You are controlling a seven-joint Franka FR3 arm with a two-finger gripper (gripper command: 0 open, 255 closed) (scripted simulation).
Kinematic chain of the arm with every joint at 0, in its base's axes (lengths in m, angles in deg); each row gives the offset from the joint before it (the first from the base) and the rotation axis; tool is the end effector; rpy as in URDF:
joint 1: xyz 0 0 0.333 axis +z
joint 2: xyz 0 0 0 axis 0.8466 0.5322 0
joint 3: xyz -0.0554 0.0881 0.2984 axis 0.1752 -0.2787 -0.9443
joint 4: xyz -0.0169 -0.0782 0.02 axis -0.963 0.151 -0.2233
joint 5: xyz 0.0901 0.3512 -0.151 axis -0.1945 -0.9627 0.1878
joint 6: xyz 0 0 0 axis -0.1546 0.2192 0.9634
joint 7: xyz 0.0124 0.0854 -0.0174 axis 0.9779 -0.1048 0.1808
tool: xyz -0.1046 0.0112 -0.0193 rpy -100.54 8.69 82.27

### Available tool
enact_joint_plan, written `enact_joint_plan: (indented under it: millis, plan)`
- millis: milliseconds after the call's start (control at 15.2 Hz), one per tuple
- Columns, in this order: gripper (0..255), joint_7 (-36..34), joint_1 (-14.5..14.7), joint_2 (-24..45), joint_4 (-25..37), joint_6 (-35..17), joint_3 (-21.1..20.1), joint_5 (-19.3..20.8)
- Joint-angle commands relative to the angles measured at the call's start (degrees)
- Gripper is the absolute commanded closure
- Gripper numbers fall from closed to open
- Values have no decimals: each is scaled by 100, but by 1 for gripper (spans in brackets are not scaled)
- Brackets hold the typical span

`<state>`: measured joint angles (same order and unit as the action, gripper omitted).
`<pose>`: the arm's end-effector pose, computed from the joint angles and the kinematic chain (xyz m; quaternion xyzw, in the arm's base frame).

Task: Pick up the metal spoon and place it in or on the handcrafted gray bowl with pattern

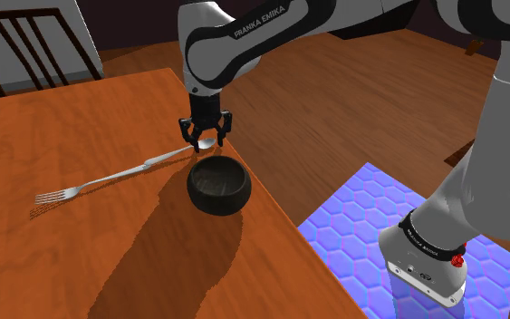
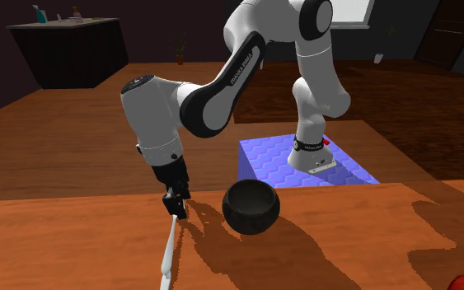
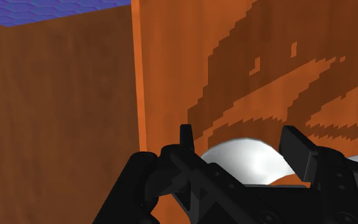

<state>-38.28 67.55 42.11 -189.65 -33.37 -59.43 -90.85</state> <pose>0.5743 0.2731 0.3294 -0.9912 0.1001 0.0747 0.0446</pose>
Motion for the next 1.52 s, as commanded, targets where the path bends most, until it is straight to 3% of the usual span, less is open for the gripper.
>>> enact_joint_plan:
  millis: [0,1452]
  plan:
    - [255,-2,-4,-37,26,63,-5,-8]
    - [255,-90,-54,-601,971,1549,-66,-126]
